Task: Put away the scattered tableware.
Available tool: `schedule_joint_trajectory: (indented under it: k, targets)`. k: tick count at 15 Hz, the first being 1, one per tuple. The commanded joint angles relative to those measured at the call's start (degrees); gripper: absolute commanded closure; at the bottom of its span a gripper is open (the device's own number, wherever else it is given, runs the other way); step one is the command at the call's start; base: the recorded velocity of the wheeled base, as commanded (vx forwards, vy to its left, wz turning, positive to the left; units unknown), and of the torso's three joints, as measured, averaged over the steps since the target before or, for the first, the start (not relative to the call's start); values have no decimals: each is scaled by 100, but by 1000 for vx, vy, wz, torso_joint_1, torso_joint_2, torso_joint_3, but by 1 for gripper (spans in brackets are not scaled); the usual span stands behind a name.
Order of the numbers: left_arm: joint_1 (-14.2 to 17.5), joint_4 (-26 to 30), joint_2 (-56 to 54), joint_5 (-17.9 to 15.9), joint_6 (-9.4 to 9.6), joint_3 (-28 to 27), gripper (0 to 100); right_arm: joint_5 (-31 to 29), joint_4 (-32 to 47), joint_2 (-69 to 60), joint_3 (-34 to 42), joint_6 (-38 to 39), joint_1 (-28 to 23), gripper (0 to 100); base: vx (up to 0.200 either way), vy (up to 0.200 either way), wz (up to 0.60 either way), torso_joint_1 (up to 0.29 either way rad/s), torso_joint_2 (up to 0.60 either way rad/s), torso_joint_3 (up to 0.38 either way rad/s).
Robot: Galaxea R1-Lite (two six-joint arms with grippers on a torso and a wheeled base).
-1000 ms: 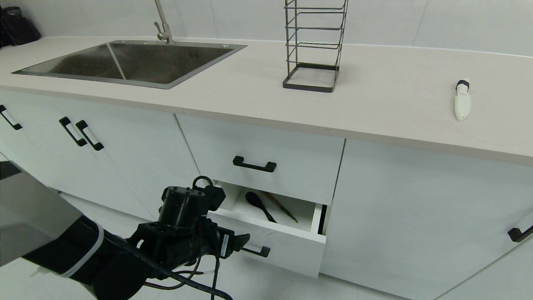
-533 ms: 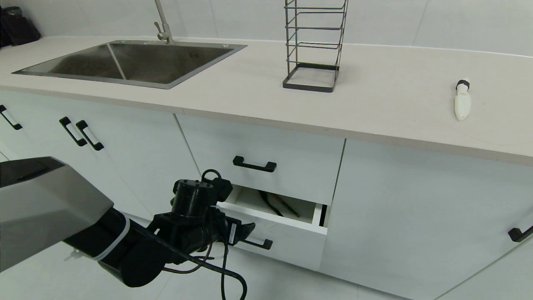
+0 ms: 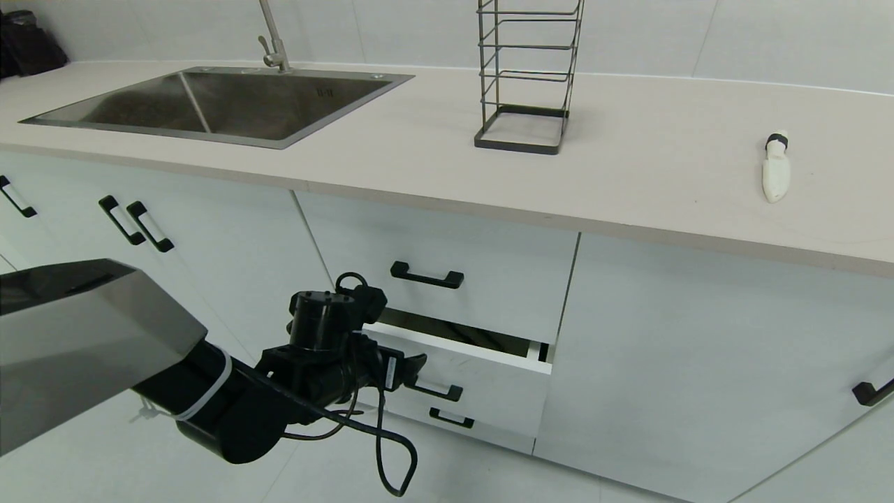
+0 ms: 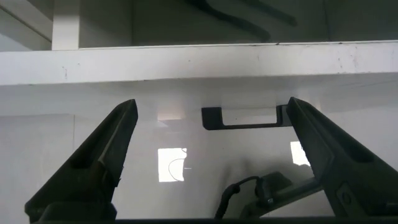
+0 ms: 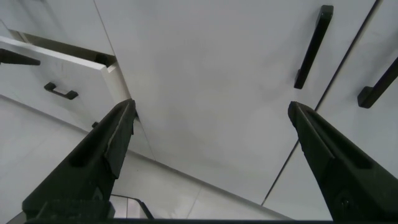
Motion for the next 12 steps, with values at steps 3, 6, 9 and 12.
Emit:
schedule_joint_trajectory:
  k: [3,6,9,12]
  targets:
    - [13,-64,62,-31,88,-133,0,1,-3,9,0,-1,0,0,0,0,0,0,0,0]
    - [13,-91,159,-49,106,-336,0,1,-3,9,0,-1,0,0,0,0,0,0,0,0]
    - [13,-99,238,-40,106,-547,0,1,-3,9,0,-1,0,0,0,0,0,0,0,0]
    - [13,-99,265,-49,106,-661,0,1,-3,9,0,-1,0,0,0,0,0,0,0,0]
